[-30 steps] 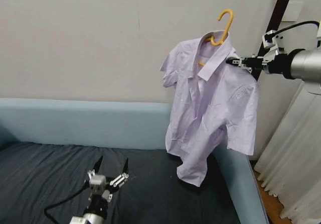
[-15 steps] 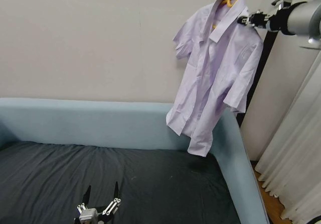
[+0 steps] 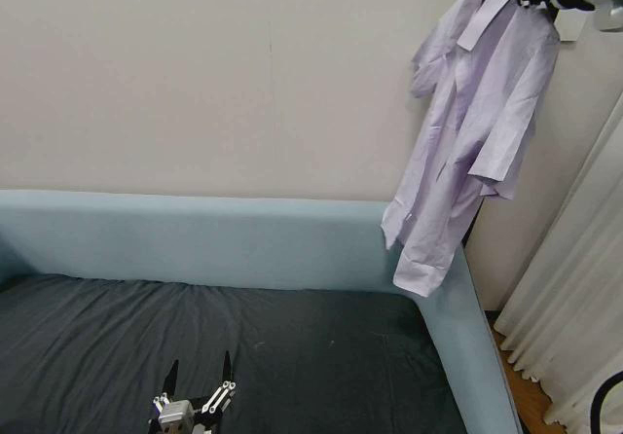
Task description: Pick up the clothes from the sofa and hang them on the clothes hanger.
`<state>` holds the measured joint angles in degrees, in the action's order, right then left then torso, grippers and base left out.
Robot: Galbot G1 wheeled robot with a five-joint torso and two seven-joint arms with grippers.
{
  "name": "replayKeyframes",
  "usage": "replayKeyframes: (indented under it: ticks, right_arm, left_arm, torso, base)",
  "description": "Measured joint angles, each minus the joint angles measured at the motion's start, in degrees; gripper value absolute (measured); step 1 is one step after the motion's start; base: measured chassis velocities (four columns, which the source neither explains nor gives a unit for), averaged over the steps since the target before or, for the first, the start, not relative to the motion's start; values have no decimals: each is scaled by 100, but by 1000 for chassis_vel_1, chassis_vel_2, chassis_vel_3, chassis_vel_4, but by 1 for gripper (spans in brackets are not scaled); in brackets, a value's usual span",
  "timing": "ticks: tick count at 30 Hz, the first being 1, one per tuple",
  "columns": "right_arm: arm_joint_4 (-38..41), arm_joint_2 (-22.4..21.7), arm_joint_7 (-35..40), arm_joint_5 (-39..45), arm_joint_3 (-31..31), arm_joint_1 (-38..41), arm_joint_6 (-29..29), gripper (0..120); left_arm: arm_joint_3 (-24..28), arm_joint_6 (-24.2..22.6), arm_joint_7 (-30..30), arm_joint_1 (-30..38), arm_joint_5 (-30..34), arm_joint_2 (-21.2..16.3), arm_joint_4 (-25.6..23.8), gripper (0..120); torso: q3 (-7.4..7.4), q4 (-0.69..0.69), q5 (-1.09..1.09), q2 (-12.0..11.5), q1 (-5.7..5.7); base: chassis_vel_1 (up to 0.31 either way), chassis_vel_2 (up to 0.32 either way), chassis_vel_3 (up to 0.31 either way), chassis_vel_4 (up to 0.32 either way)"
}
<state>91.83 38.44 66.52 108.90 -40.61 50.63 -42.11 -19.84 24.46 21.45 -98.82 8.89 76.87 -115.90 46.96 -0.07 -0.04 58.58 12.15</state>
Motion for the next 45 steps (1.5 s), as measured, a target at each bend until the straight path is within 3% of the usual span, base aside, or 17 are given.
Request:
replayKeyframes:
  ticks: [6, 19, 23, 27, 33, 45]
  right_arm:
    - [-389, 74, 412, 42, -509, 362, -1, 7]
    - [-433, 40, 778, 253, -1077, 575, -2, 7]
    - [-1117, 370, 507, -111, -1338, 597, -3, 7]
    - [-2325, 1132, 31, -584, -1642, 628, -5, 7]
    - [-3514, 1659, -543, -1065, -1679, 524, -6, 7]
    - [-4873, 2096, -1300, -2036, -1024, 102, 0, 7]
  left_arm:
    - [7, -10, 20, 43, 53, -35, 9, 100]
    - [1, -11, 61, 124, 182, -106, 17, 100]
    - [9, -7, 67, 116, 185, -112, 15, 100]
    - [-50, 56, 69, 86, 266, -99, 11, 100]
    - [-130, 77, 73, 88, 343, -98, 12, 100]
    - [-146, 47, 68, 72, 343, -103, -21, 100]
  torso:
    - [0, -1, -1, 0, 0]
    - [0, -2, 0, 0, 0]
    - [0, 0, 0, 0, 0]
    - [0, 1, -4, 0, 0]
    - [0, -1, -1, -1, 0]
    - [0, -1, 0, 0, 0]
  base:
    - [0, 0, 0, 0]
    - [0, 0, 0, 0]
    - [0, 0, 0, 0]
    - [0, 0, 0, 0]
    - [0, 0, 0, 0]
    - [0, 0, 0, 0]
